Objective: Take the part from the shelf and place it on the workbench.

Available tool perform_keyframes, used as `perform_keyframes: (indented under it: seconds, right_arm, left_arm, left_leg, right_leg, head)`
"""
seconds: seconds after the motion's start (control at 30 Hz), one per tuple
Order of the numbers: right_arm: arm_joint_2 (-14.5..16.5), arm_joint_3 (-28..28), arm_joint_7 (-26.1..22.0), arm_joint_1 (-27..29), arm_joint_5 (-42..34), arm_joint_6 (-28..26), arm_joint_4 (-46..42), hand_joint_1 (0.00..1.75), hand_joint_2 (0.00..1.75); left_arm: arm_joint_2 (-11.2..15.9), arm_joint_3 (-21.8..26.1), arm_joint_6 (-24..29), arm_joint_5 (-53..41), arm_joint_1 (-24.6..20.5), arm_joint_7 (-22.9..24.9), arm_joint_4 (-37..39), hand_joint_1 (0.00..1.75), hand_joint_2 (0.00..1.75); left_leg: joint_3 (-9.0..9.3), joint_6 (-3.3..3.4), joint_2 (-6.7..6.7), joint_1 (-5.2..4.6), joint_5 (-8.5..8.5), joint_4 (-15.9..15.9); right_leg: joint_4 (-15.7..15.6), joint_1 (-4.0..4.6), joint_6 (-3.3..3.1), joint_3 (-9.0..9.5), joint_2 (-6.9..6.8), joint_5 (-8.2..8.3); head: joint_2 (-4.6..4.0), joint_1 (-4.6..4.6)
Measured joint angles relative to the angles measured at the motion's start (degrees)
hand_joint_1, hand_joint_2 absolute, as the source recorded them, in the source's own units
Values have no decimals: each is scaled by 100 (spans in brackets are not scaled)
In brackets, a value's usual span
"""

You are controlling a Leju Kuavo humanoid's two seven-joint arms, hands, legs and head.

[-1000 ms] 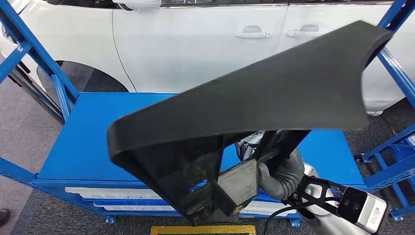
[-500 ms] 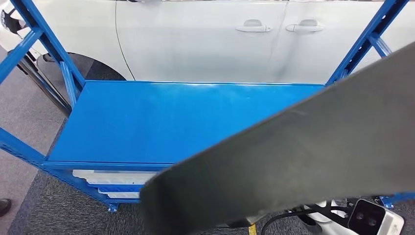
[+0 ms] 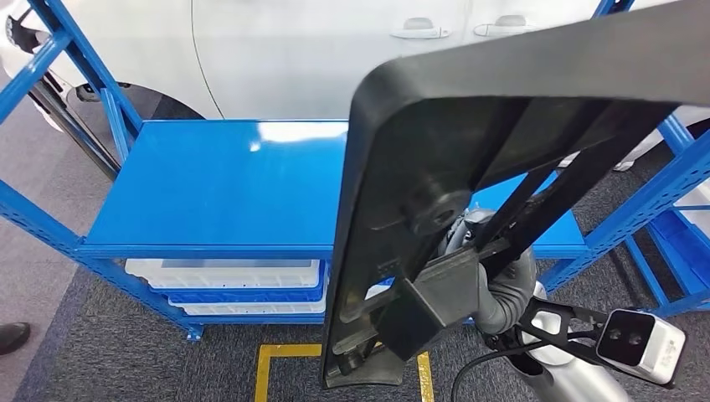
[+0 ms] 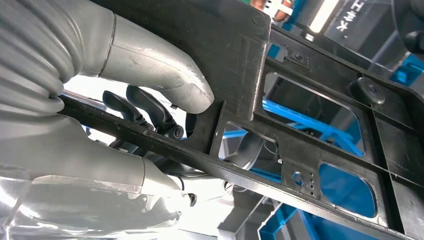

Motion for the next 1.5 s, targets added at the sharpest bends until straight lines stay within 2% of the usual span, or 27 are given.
perform_keyframes:
  seconds: [0.07, 0.1, 0.17, 0.23, 0.33, 0.37, 0.4, 0.43, 0.5, 0.57, 0.6, 0.67, 0.73, 0.83, 0.87, 0.9, 0.93, 1.0, 1.07, 1.13, 1.2, 1.23, 1.33, 1.37, 1.4, 1.43, 1.5]
  right_arm:
    - [0, -48, -2, -9, 27, 20, 44, 175, 175]
    - [0, -69, -3, -18, 34, 20, 67, 175, 175]
    - [5, -101, -3, -43, 17, -7, 126, 175, 175]
    - [11, -131, -3, -99, -47, -69, 204, 175, 175]
    - [11, -148, -3, -217, -156, -249, 323, 175, 175]
    - [11, -141, -3, -249, -183, -323, 356, 175, 175]
    - [11, -128, -3, -283, -203, -395, 386, 175, 175]
    - [11, -113, -3, -320, -219, -463, 412, 175, 175]
    - [11, -77, -3, -393, -243, -570, 437, 175, 175]
    - [11, -44, -3, -439, -263, -593, 437, 175, 175]
    - [11, -30, -3, -450, -273, -558, 435, 175, 175]
    - [11, -9, -3, -450, -280, -417, 437, 175, 175]
    - [11, 2, -3, -443, -256, -258, 448, 175, 175]
    - [9, 12, -3, -411, -203, -106, 470, 175, 175]
    - [8, 13, -3, -392, -186, -48, 482, 175, 175]
    - [7, 11, -3, -371, -163, 22, 497, 175, 175]
    - [7, 5, -3, -348, -139, 103, 513, 175, 175]
    - [7, -18, -3, -310, -86, 293, 545, 175, 175]
    - [7, -56, -3, -299, -41, 451, 574, 175, 175]
    - [7, -86, -3, -308, -32, 491, 605, 175, 175]
    - [10, -91, -3, -332, -78, 414, 637, 175, 175]
    - [12, -89, -3, -354, -113, 355, 650, 175, 175]
    - [13, -62, -3, -437, -221, 178, 685, 175, 175]
    - [13, -45, -3, -456, -251, 126, 697, 175, 175]
    - [13, -24, -3, -474, -280, 73, 711, 175, 175]
    - [13, 0, -3, -499, -310, 14, 726, 175, 175]
    - [13, 58, -3, -589, -381, -131, 747, 175, 175]
  left_arm:
    - [-2, 22, 26, 4, -5, 7, 1, 0, 0]
    - [-4, 35, 38, 7, -3, 14, 1, 0, 0]
    - [-11, 60, 53, 9, 3, 27, 2, 0, 0]
    - [-16, 73, 56, 3, -10, 35, 2, 0, 0]
    - [-20, 74, 55, -21, -19, 36, 2, 0, 0]
    - [-20, 74, 55, -35, -18, 36, 2, 0, 0]
    - [-20, 74, 54, -48, -18, 37, 2, 0, 0]
    - [-20, 74, 52, -61, -18, 37, 2, 0, 0]
    - [-22, 74, 48, -80, -18, 40, 2, 0, 0]
    - [-29, 74, 50, -87, -20, 49, 2, 0, 0]
    - [-32, 74, 56, -81, -20, 60, 2, 0, 0]
    - [-35, 79, 78, -60, -15, 82, 2, 0, 0]
    - [-38, 90, 106, -30, -6, 95, 2, 0, 0]
    - [-57, 103, 133, -13, 3, 97, 2, 0, 0]
    - [-63, 106, 138, -11, 7, 97, 2, 0, 0]
    - [-67, 110, 144, -9, 11, 97, 2, 0, 0]
    - [-70, 114, 151, -6, 13, 97, 2, 0, 0]
    - [-72, 120, 166, -1, 8, 96, 2, 0, 0]
    - [-74, 133, 179, 7, -1, 92, 2, 0, 0]
    - [-75, 160, 187, 26, 2, 90, 2, 0, 0]
    - [-75, 193, 191, 42, -3, 90, 2, 0, 0]
    - [-75, 204, 192, 45, -13, 90, 2, 0, 0]
    - [-74, 222, 196, 52, -33, 90, 2, 0, 0]
    - [-73, 229, 198, 54, -32, 91, 2, 0, 0]
    - [-72, 237, 201, 57, -32, 91, 2, 0, 0]
    - [-72, 245, 206, 63, -31, 95, 2, 0, 0]
    - [-72, 265, 231, 80, -28, 123, 2, 0, 0]
  left_leg:
    - [474, 70, -34, -14, -42, -712]
    - [560, 107, -45, -30, -82, -880]
    - [515, 199, -29, -38, -2, -939]
    - [433, 301, 3, -36, 124, -973]
    - [217, 365, 29, -54, 314, -967]
    - [135, 365, 34, -61, 371, -960]
    - [49, 362, 38, -65, 427, -950]
    - [-33, 354, 40, -66, 477, -936]
    - [-172, 327, 42, -68, 558, -898]
    - [-247, 278, 46, -73, 626, -866]
    - [-265, 244, 48, -67, 664, -867]
    - [-289, 169, 44, -50, 723, -883]
    - [-372, 104, 24, -51, 518, -714]
    - [-665, 30, 10, -24, -238, 289]
    - [-722, 13, 10, -12, -365, 607]
    - [-705, -1, 11, -3, -364, 772]
    - [-600, -9, 11, 4, -253, 742]
    - [-127, -4, -1, 18, 4, 128]
    - [350, 45, -35, 4, 18, -610]
    - [478, 114, -59, -24, -22, -869]
    - [410, 206, -43, -24, 85, -886]
    - [357, 260, -29, -24, 155, -900]
    - [104, 343, -5, -36, 383, -909]
    - [4, 346, -2, -45, 459, -904]
    - [-103, 346, 1, -53, 537, -896]
    - [-212, 341, 2, -59, 613, -887]
    - [-421, 321, 3, -65, 764, -860]
  right_leg:
    - [7, 1, 59, -74, 8, 106]
    - [-1, -3, 91, -88, 9, 158]
    - [-19, -26, 155, -104, 22, 228]
    - [204, -40, 198, -213, 42, -38]
    - [1263, -49, 224, -503, 51, -844]
    - [1557, -49, 230, -539, 51, -946]
    - [1677, -48, 231, -492, 51, -918]
    - [1589, -48, 224, -346, 51, -796]
    - [879, -38, 178, 211, 44, -549]
    - [136, -6, 128, 696, 37, -547]
    - [-41, 17, 111, 795, 38, -593]
    - [-152, 24, 66, 807, 41, -545]
    - [-209, -1, -7, 747, 15, -428]
    - [-203, 3, -67, 557, -14, -272]
    - [-184, 7, -63, 479, -16, -225]
    - [-159, 9, -57, 398, -17, -181]
    - [-129, 6, -47, 316, -18, -140]
    - [-53, -2, -11, 159, -14, -69]
    - [12, 0, 47, 51, -9, 1]
    - [23, -9, 115, 16, -9, 88]
    - [42, -28, 180, -26, 1, 91]
    - [140, -37, 202, -79, 9, -44]
    - [1053, -51, 231, -342, 20, -879]
    - [1420, -52, 237, -402, 20, -1054]
    - [1668, -52, 238, -397, 20, -1079]
    - [1750, -51, 234, -313, 20, -978]
    - [1327, -46, 200, 144, 17, -668]
  head:
    - [0, 1]
    - [0, 1]
    - [0, 1]
    - [0, 1]
    - [0, 1]
    - [0, 1]
    - [0, 1]
    - [0, 0]
    - [0, 1]
    - [0, 0]
    - [0, 0]
    - [0, 0]
    - [0, 0]
    - [0, 0]
    - [0, 0]
    - [0, 0]
    - [0, 0]
    - [0, 0]
    - [0, 0]
    - [0, 0]
    - [0, 1]
    - [0, 1]
    - [0, 1]
    - [0, 1]
    - [0, 1]
    - [0, 1]
    - [0, 0]
